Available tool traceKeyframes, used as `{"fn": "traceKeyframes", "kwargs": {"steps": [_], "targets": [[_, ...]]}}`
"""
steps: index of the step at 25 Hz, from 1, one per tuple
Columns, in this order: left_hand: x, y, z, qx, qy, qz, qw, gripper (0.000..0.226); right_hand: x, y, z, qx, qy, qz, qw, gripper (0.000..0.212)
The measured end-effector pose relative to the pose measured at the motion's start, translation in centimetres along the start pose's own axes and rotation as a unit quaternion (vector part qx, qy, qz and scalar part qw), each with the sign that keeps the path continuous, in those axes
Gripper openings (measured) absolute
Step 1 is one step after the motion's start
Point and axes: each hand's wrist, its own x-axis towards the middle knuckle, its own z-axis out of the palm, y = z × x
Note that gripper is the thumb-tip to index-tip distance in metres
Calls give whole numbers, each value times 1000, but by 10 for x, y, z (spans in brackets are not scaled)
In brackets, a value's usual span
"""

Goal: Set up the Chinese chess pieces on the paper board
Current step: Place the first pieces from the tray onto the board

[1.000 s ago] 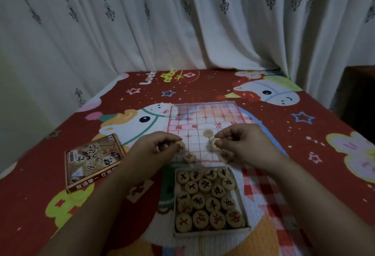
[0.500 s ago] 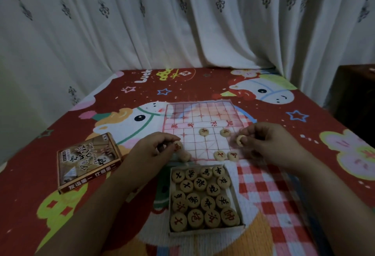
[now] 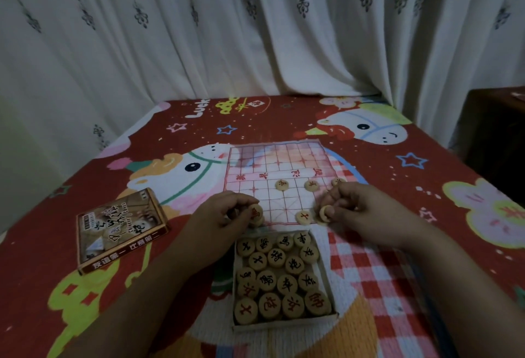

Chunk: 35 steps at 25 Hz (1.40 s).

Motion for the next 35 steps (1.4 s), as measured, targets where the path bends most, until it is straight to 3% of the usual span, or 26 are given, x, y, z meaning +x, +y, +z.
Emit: {"fn": "traceKeyframes", "kwargs": {"steps": [3, 7, 11, 26, 35], "targets": [[0, 0, 0, -8, 4, 0, 1000, 17, 4, 4, 1, 40, 27, 13, 999, 8], [-1, 0, -1, -4, 9, 0, 1000, 16, 8, 6, -3, 100, 147, 26, 984, 6], [0, 1, 0, -5, 11, 0, 1000, 15, 7, 11, -8, 73, 215, 52, 972, 6], [0, -1, -2, -6, 18, -1, 1000, 17, 9, 3, 16, 95, 78, 4, 992, 6], [-1, 2, -3, -8, 18, -1, 1000, 17, 5, 8, 12, 43, 23, -6, 999, 11]]}}
